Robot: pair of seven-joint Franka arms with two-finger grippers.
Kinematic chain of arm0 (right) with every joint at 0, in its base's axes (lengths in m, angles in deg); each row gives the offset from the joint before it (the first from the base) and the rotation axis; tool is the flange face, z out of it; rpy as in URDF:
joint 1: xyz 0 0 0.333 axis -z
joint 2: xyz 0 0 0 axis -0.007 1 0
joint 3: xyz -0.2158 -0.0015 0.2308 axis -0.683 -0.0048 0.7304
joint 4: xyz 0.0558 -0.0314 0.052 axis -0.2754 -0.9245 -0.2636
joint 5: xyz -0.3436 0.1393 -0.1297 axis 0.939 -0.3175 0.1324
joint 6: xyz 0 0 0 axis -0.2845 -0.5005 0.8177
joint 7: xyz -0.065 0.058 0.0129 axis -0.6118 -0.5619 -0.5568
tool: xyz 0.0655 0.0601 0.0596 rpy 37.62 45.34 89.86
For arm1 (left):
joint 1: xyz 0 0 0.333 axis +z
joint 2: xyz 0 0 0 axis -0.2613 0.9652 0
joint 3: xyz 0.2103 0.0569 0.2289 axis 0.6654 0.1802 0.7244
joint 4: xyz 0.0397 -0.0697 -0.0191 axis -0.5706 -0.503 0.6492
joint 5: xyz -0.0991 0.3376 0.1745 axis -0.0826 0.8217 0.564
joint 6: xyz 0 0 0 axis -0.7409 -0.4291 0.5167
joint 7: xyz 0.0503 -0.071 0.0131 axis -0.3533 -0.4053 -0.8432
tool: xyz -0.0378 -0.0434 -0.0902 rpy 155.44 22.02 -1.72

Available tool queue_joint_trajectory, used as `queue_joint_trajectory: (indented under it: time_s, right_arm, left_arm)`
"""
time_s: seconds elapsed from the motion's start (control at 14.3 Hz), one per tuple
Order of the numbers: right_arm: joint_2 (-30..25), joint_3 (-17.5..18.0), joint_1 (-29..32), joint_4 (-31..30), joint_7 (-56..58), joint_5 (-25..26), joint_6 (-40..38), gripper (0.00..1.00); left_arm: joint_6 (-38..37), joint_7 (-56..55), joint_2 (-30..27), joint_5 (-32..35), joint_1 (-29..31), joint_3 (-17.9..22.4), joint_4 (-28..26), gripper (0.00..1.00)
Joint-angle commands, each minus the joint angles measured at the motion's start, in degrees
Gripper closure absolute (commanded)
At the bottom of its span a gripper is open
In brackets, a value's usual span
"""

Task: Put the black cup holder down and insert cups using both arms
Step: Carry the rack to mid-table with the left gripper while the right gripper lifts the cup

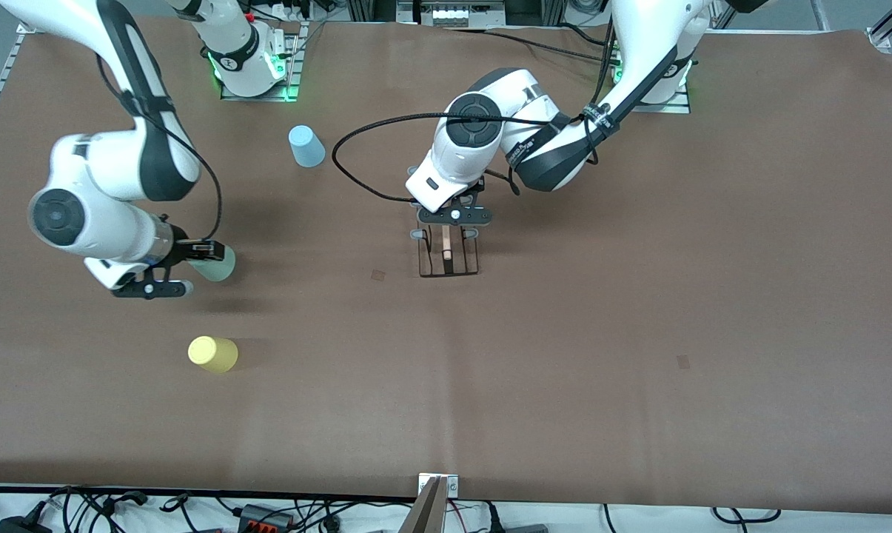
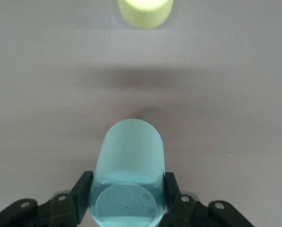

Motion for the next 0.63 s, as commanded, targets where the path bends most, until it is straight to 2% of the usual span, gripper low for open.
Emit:
queue_joint_trajectory:
  time_s: [0.0, 0.14, 0.21, 0.56]
  right_arm:
    - [0.64, 0.21, -1.66, 2.98, -0.65, -0.2, -2.24, 0.81]
    - [1.43, 0.21, -1.84, 2.98, -1.87, -0.2, -0.67, 0.81]
    - [1.78, 0.21, -1.75, 2.89, -2.14, -0.2, -0.13, 0.81]
    - [1.0, 0.21, -2.1, 2.98, -2.4, -0.29, -2.14, 0.81]
  left_arm:
    - [-0.57, -1.3, 1.04, 1.78, -1.2, 0.3, 2.34, 0.84]
    - [-0.74, -1.38, 0.95, 1.69, -0.94, 0.3, 2.43, 0.75]
    - [-1.09, -1.39, 0.78, 1.69, -0.85, 0.3, 2.43, 0.67]
    - [-9.51, -1.74, -1.85, 1.87, 3.8, -0.23, 3.75, 0.63]
